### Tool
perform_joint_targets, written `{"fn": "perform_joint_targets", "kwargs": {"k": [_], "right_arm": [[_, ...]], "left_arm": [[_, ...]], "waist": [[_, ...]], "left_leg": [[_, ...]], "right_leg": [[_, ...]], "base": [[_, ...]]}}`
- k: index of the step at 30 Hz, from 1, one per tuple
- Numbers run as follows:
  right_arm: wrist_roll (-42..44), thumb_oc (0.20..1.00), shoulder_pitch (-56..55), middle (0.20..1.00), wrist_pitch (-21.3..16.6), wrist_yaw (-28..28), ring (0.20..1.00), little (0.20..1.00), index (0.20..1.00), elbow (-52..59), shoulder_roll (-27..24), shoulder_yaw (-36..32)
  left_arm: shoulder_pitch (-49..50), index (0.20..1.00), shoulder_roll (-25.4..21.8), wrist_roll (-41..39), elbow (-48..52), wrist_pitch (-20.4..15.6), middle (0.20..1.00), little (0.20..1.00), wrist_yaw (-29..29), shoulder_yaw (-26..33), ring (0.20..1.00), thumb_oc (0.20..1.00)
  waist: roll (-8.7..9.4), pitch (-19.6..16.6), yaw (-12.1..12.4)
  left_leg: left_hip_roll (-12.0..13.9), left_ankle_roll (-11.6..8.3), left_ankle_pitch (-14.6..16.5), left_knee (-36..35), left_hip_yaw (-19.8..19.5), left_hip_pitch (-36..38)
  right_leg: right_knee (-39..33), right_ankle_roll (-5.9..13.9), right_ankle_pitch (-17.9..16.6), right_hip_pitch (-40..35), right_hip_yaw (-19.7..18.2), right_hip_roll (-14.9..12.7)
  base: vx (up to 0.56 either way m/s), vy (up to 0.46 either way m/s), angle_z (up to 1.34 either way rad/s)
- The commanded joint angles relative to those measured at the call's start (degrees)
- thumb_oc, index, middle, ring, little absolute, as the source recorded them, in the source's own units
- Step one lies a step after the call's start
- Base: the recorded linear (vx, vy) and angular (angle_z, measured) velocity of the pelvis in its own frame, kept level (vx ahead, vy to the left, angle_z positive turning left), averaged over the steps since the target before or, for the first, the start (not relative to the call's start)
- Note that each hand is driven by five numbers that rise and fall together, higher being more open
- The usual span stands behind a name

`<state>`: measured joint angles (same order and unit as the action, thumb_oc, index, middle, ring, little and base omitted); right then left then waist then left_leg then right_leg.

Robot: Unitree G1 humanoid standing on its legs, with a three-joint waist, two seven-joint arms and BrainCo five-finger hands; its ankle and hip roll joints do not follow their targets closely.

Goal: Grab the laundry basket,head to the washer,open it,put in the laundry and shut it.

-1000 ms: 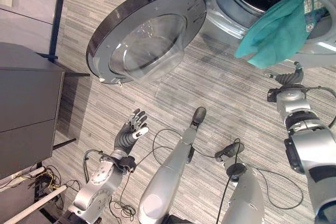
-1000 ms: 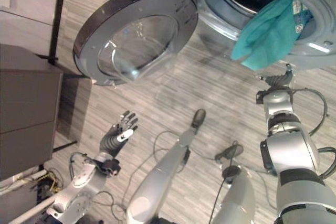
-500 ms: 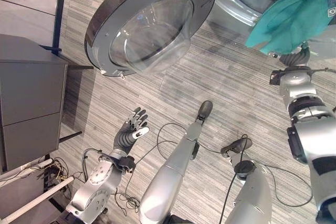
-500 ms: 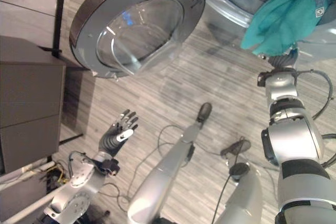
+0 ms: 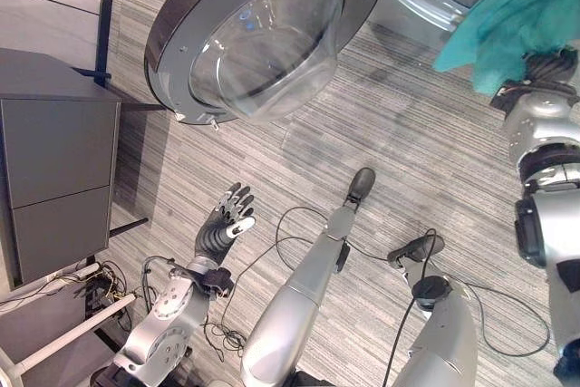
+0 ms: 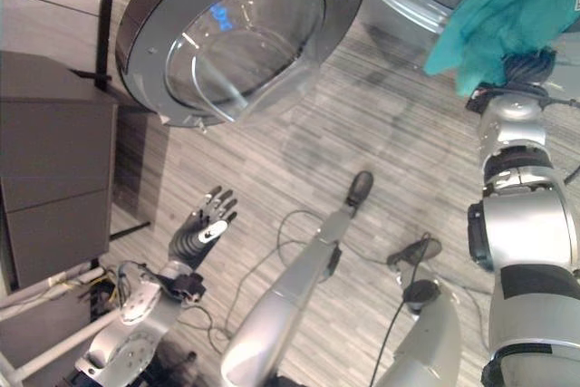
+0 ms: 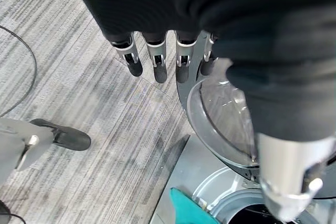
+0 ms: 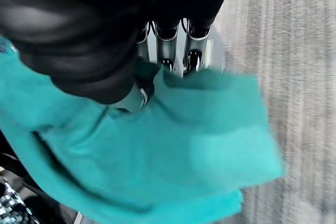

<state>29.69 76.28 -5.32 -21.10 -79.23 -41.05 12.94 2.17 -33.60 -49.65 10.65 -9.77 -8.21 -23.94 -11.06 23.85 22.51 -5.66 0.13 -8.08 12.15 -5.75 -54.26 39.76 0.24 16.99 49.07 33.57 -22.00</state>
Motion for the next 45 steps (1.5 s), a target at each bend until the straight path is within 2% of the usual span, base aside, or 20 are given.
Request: {"fn": "perform_joint_targets", "kwargs": {"k": [1, 4, 6, 7, 8, 11, 13, 18, 19, 21, 22, 25, 32, 36, 39, 40, 41, 42, 44, 45], "right_arm": [[3.7, 0.2, -0.2, 0.2, -3.8, -0.9, 0.2, 0.2, 0.2, 2.7, -4.2, 2.0], [5.4, 0.2, 0.5, 0.2, -4.9, -0.6, 0.2, 0.2, 0.2, 4.2, -3.0, 2.2], [7.7, 0.2, 2.3, 0.2, -6.0, -0.8, 0.2, 0.2, 0.2, 6.7, -0.6, 2.8], [7.8, 0.2, 2.4, 0.2, -6.0, -0.9, 0.2, 0.2, 0.2, 6.7, -0.6, 2.9], [9.3, 0.2, 5.0, 0.2, -6.7, -1.0, 0.2, 0.2, 0.2, 8.2, -0.3, 3.7], [11.3, 0.2, 9.0, 0.2, -7.8, -1.2, 0.2, 0.2, 0.2, 9.7, -1.0, 5.1], [15.4, 0.2, 16.5, 0.2, -10.6, -0.7, 0.2, 0.2, 0.2, 14.9, -2.5, 7.8], [9.8, 0.2, 20.9, 0.2, -9.6, -1.9, 0.2, 0.2, 0.2, 16.7, -2.2, 14.5], [7.1, 1.0, 20.5, 1.0, -7.1, -0.9, 1.0, 1.0, 1.0, 13.6, -1.4, 16.3], [5.8, 1.0, 20.2, 1.0, -4.8, 1.0, 1.0, 1.0, 1.0, 9.4, -0.2, 17.4], [6.3, 1.0, 18.3, 1.0, -3.0, 3.3, 1.0, 1.0, 1.0, 5.0, 0.7, 16.4], [5.9, 1.0, 15.8, 1.0, -0.4, 5.2, 1.0, 1.0, 1.0, -1.9, 2.0, 13.7], [11.4, 1.0, 13.1, 1.0, -0.3, 6.4, 1.0, 1.0, 1.0, -3.7, 2.3, 8.4], [15.7, 1.0, 11.5, 1.0, -3.1, 7.5, 1.0, 1.0, 1.0, -0.4, 2.0, 7.0], [20.7, 1.0, 7.5, 1.0, -7.2, 8.2, 1.0, 1.0, 1.0, 5.0, 2.1, 4.5], [20.7, 1.0, 7.3, 1.0, -7.2, 8.2, 1.0, 1.0, 1.0, 5.1, 2.1, 4.4], [22.6, 1.0, 4.1, 1.0, -9.5, 8.7, 1.0, 1.0, 1.0, 9.7, 2.7, 3.2], [22.5, 1.0, 3.7, 1.0, -9.5, 8.5, 1.0, 1.0, 1.0, 10.0, 2.7, 3.0], [16.7, 1.0, -6.9, 1.0, -12.7, 7.5, 1.0, 1.0, 1.0, 23.9, 5.3, 3.9], [12.2, 1.0, -11.8, 1.0, -12.7, 6.1, 1.0, 1.0, 1.0, 29.7, 6.3, 4.3]], "left_arm": [[1.9, 1.0, -1.5, -1.8, 2.3, -2.5, 1.0, 1.0, -0.1, -1.6, 1.0, 1.0], [1.5, 1.0, -1.2, -2.2, 2.2, -2.7, 1.0, 1.0, -0.3, -1.8, 1.0, 1.0], [0.1, 1.0, -0.8, -3.1, 2.3, -2.8, 1.0, 1.0, -0.6, -2.6, 1.0, 1.0], [0.0, 1.0, -0.8, -3.1, 2.2, -2.8, 1.0, 1.0, -0.6, -2.6, 1.0, 1.0], [-1.0, 1.0, -1.3, -3.4, 2.4, -2.8, 1.0, 1.0, -0.5, -3.2, 1.0, 1.0], [-2.3, 1.0, -1.9, -3.8, 2.5, -3.0, 1.0, 1.0, -0.5, -3.7, 1.0, 1.0], [-3.0, 1.0, -4.0, -4.2, 3.3, -2.3, 1.0, 1.0, 0.1, -4.5, 1.0, 1.0], [-1.7, 1.0, -5.6, -4.3, 3.8, -1.9, 1.0, 1.0, 0.8, -4.4, 1.0, 1.0], [-1.7, 1.0, -6.2, -4.0, 4.1, -1.9, 1.0, 1.0, 1.3, -4.7, 1.0, 1.0], [-1.5, 1.0, -6.5, -4.0, 4.6, -2.0, 1.0, 1.0, 1.7, -4.5, 1.0, 1.0], [-1.0, 1.0, -6.3, -4.0, 5.0, -1.6, 1.0, 1.0, 2.0, -4.5, 1.0, 1.0], [-1.4, 1.0, -6.0, -3.7, 5.0, -1.0, 1.0, 1.0, 2.0, -5.0, 1.0, 1.0], [-1.3, 1.0, -5.5, -4.2, 5.2, -0.5, 1.0, 1.0, 2.1, -5.3, 1.0, 1.0], [-0.8, 1.0, -5.8, -5.0, 5.2, -0.5, 1.0, 1.0, 2.9, -5.5, 1.0, 1.0], [-0.3, 1.0, -5.4, -5.1, 4.7, -0.7, 1.0, 1.0, 3.0, -5.4, 1.0, 1.0], [-0.2, 1.0, -5.4, -5.1, 4.7, -0.7, 1.0, 1.0, 3.1, -5.4, 1.0, 1.0], [-0.3, 1.0, -5.1, -4.6, 4.5, -1.0, 1.0, 1.0, 3.0, -5.3, 1.0, 1.0], [-0.2, 1.0, -5.2, -4.6, 4.5, -1.0, 1.0, 1.0, 3.0, -5.4, 1.0, 1.0], [0.3, 1.0, -3.9, -4.0, 4.3, -1.7, 1.0, 1.0, 2.9, -3.8, 1.0, 1.0], [0.3, 1.0, -3.6, -3.8, 4.0, -2.5, 1.0, 1.0, 2.9, -3.9, 1.0, 1.0]], "waist": [[-2.23, -0.5, 0.5], [-1.72, -0.4, 0.0], [-0.24, -0.9, -0.4], [-0.25, -0.8, -0.4], [0.64, -1.5, -0.1], [1.19, -1.8, 0.3], [1.99, -3.1, 1.8], [2.28, -3.9, 3.1], [2.35, -3.9, 3.4], [2.4, -3.8, 3.3], [2.17, -3.2, 2.9], [1.72, -2.6, 2.7], [1.26, -2.0, 2.3], [0.72, -1.8, 2.3], [0.49, -1.7, 2.2], [0.51, -1.8, 2.3], [0.45, -1.6, 2.0], [0.49, -1.7, 2.0], [0.93, -0.7, 0.3], [1.18, -0.7, -0.3]], "left_leg": [[-2.6, 3.89, 6.0, -2.0, 4.6, -0.3], [-2.3, 3.92, 6.1, -2.0, 4.9, -0.1], [-2.0, 4.15, 6.3, -2.3, 5.5, 1.1], [-1.9, 4.16, 6.3, -2.4, 5.5, 1.1], [-1.9, 4.07, 6.3, -2.7, 5.4, 2.0], [-1.8, 3.91, 6.1, -3.2, 5.2, 2.9], [-2.0, 3.48, 5.2, -4.8, 4.0, 3.9], [-2.3, 3.28, 4.4, -5.8, 2.9, 4.0], [-2.3, 3.31, 4.3, -5.8, 2.8, 3.9], [-2.3, 3.31, 4.3, -5.5, 2.8, 3.7], [-2.2, 3.32, 4.4, -5.2, 2.7, 3.5], [-2.1, 3.39, 4.4, -5.0, 2.7, 3.2], [-2.0, 3.35, 4.6, -5.3, 2.8, 3.5], [-2.0, 3.45, 4.6, -5.7, 3.0, 4.1], [-2.3, 3.64, 4.8, -5.6, 3.3, 4.8], [-2.3, 3.65, 4.8, -5.6, 3.3, 4.8], [-2.3, 3.69, 4.9, -5.5, 3.3, 5.1], [-2.3, 3.69, 4.9, -5.5, 3.3, 5.2], [-2.0, 3.77, 5.6, -4.6, 4.0, 5.4], [-1.9, 3.83, 5.5, -4.3, 4.1, 5.2]], "right_leg": [[-1.5, 2.04, 2.7, -3.1, -1.1, 2.6], [-1.7, 2.22, 2.2, -3.1, -1.5, 2.8], [-2.4, 2.61, 1.2, -4.1, -1.7, 3.2], [-2.5, 2.62, 1.2, -4.1, -1.7, 3.2], [-3.5, 2.82, 1.0, -5.3, -1.4, 3.4], [-4.9, 3.06, 0.6, -6.9, -0.6, 3.8], [-6.0, 2.95, 1.1, -8.0, 0.4, 4.5], [-5.7, 2.69, 1.5, -8.0, 1.3, 4.7], [-5.3, 2.65, 1.5, -7.8, 1.4, 4.7], [-4.9, 2.49, 1.7, -7.4, 1.4, 4.7], [-4.6, 2.27, 2.0, -7.2, 1.2, 4.9], [-4.0, 1.9, 2.3, -6.6, 0.9, 4.9], [-3.7, 1.56, 2.7, -6.1, 0.0, 5.2], [-3.6, 1.68, 2.5, -6.0, -0.7, 5.1], [-3.6, 1.95, 2.1, -6.4, -1.0, 4.8], [-3.6, 1.96, 2.1, -6.5, -1.0, 4.8], [-3.6, 2.05, 2.0, -6.8, -1.0, 4.8], [-3.6, 2.06, 2.0, -6.9, -1.0, 4.8], [-3.3, 2.14, 1.9, -7.0, -1.8, 4.7], [-3.3, 1.98, 1.7, -6.9, -1.6, 4.7]], "base": [[0.0, 0.0, 0.0], [0.0, 0.004, -0.01], [0.0, 0.0, -0.08], [0.02, -0.023, -0.15], [0.01, -0.019, -0.19], [0.02, -0.055, -0.12], [0.03, -0.094, 0.01], [0.01, -0.051, 0.1], [0.0, -0.016, 0.13], [-0.01, -0.012, 0.1], [-0.02, 0.001, 0.05], [0.0, 0.0, 0.0], [0.0, 0.0, 0.0], [0.0, 0.008, 0.0], [0.0, 0.022, 0.0], [0.0, 0.03, -0.02], [0.0, 0.0, 0.0], [-0.01, 0.052, 0.0], [-0.01, 0.066, 0.02], [-0.02, 0.052, 0.0]]}}
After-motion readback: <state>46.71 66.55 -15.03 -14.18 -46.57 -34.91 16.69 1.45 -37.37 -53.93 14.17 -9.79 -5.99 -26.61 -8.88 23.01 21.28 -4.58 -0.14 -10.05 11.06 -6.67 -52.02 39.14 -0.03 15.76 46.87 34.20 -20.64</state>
